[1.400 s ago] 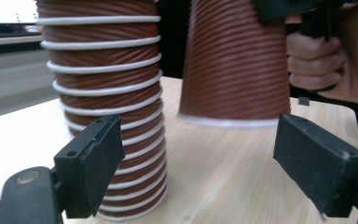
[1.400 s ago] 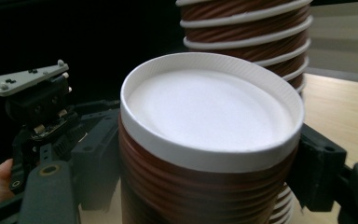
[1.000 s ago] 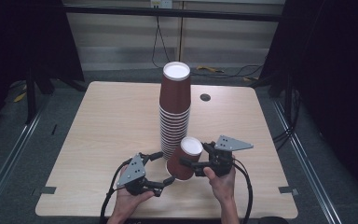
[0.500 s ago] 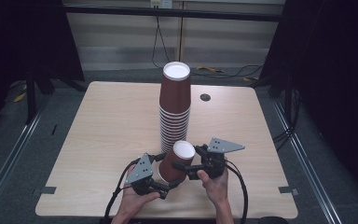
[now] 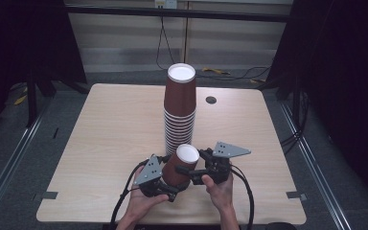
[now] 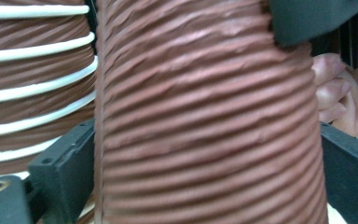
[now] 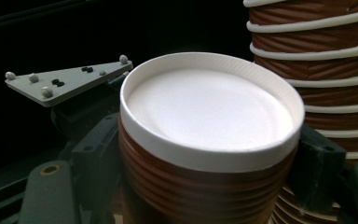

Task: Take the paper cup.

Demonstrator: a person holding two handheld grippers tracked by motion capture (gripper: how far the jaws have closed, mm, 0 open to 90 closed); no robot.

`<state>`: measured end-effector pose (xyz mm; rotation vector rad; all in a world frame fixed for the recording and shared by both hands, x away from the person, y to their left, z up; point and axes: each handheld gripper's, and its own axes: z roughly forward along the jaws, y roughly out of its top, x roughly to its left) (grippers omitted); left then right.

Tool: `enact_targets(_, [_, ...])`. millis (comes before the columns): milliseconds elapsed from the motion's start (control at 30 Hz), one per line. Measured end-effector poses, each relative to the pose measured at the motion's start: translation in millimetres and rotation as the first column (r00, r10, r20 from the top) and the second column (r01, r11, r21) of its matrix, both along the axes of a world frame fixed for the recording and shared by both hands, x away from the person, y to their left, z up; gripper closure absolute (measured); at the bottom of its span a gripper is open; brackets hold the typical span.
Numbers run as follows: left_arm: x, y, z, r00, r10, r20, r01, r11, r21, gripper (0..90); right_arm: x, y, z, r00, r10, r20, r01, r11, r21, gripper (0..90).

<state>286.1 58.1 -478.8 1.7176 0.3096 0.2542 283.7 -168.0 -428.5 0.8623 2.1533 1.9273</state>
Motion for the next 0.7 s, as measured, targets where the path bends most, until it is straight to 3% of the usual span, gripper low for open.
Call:
enact_targets(167, [0.8, 1.3, -0.8, 1.0000, -0.005, 0.006, 0.005, 0.9997, 0.023, 11.0, -0.9, -0.1, -0.8, 1.0000, -0.005, -0.001, 0.005, 1.0000, -0.008, 22.1])
enact_targets(333, [0.1, 3.9, 1.0, 0.9998, -0.003, 0.019, 0.003, 0.9999, 0.015, 12.6, 0.1, 0.7, -0.6, 1.0000, -0.001, 0.009, 0.001, 1.0000, 0.008, 21.4])
enact_targets(567, [0.6, 5.8, 1.1, 0.9999, -0.007, 0.008, 0.007, 0.9999, 0.015, 13.3, 1.7, 2.4, -0.2, 1.0000, 0.008, -0.002, -0.008, 1.0000, 0.005, 20.0])
enact_targets(700, [1.1, 6.2, 1.2, 0.9998, -0.016, 0.006, 0.016, 0.9997, 0.016, 13.1, 3.3, 2.7, 0.2, 0.9998, 0.000, -0.020, 0.000, 1.0000, -0.005, 14.0])
